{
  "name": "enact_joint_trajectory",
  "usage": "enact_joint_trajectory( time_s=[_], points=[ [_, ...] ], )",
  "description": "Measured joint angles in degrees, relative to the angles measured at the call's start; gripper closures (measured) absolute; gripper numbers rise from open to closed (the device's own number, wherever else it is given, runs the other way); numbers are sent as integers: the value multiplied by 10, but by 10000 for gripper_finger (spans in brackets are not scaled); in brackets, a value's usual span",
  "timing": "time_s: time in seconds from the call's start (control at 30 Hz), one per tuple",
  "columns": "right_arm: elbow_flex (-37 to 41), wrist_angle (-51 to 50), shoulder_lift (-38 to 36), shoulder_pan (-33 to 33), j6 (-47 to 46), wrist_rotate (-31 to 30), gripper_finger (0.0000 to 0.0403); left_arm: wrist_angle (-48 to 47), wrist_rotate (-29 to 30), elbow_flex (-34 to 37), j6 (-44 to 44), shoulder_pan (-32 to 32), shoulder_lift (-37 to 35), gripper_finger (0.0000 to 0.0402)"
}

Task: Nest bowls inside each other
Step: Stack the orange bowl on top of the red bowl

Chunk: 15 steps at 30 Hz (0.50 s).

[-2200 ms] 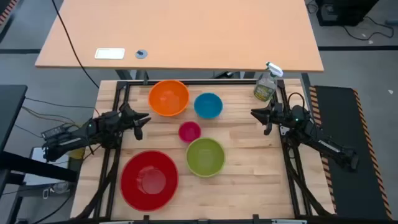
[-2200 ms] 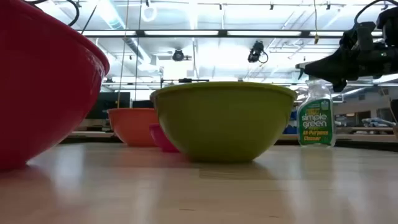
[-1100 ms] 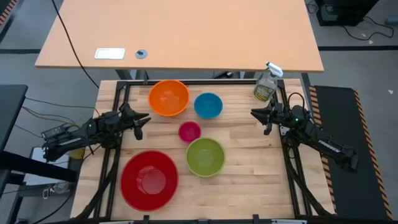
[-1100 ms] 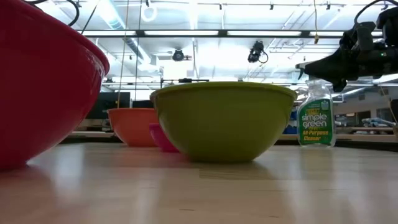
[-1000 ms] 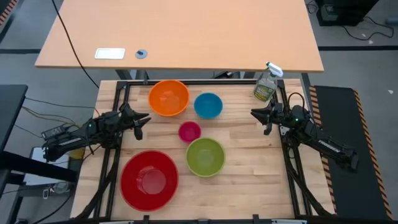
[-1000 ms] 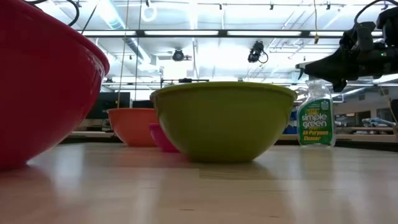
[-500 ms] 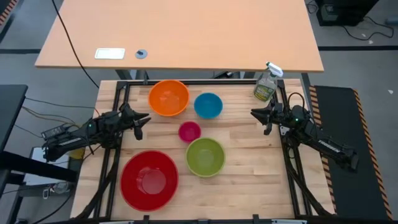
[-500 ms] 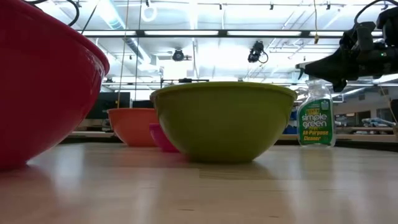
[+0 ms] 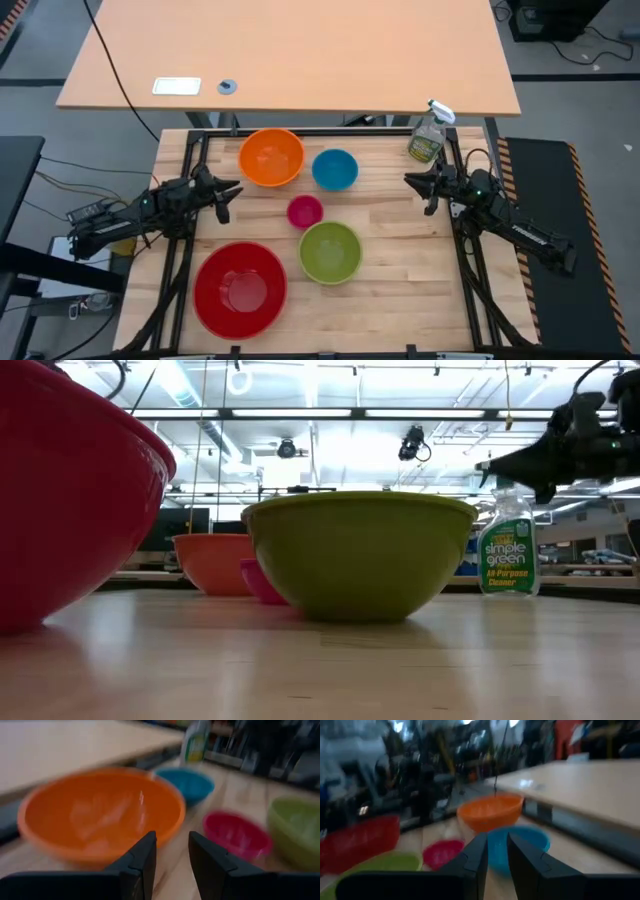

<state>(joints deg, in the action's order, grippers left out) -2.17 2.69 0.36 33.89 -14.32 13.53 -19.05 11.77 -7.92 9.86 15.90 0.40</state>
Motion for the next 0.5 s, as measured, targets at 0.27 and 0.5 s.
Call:
enact_joint_trajectory(
  time_s=[0.27,0.5],
  points=[
    [0,217,0,0,-371,-179,321,204,1,0,149,0,0,285],
    [0,225,14,0,-453,-261,321,292,0,0,240,0,0,285]
  ],
)
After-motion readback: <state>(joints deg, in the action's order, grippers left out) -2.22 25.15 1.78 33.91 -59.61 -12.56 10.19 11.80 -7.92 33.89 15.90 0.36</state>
